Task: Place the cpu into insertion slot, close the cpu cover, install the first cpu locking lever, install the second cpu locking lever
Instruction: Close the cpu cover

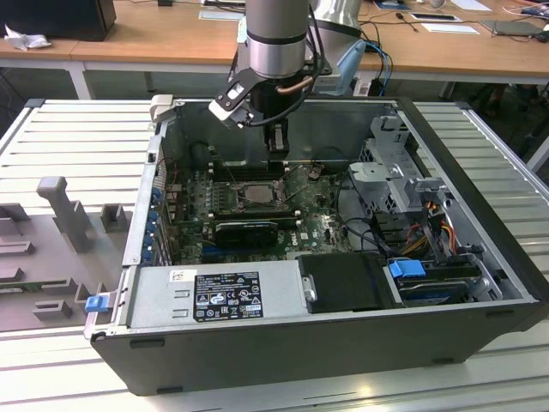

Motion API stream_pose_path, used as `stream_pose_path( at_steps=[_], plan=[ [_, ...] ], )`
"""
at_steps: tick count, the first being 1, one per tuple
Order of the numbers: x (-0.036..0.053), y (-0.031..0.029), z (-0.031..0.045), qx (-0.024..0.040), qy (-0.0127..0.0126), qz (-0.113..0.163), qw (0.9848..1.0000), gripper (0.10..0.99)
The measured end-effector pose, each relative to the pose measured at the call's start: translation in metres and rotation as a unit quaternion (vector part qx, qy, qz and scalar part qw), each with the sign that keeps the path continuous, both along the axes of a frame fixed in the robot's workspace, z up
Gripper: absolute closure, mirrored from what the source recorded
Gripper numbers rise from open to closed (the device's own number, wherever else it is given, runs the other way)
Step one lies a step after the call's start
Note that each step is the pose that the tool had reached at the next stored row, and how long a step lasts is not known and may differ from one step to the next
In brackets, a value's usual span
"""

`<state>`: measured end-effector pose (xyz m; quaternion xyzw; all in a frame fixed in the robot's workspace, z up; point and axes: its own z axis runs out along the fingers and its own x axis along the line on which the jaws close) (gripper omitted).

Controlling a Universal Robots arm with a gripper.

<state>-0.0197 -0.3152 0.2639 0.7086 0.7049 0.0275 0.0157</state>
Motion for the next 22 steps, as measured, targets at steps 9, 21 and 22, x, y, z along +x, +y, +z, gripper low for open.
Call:
stream_pose_path(
  at_steps=[9,21,22],
  plan=[
    [0.0032,0.0002,0.0006,0.0,0.0003,0.0,1.0,0.98],
    [0.0278,0.0003,0.0013,0.0,0.0042,0.0,1.0,0.98],
    [0.031,0.0003,0.0013,-0.0001,0.0045,0.0,1.0,0.98]
  ],
)
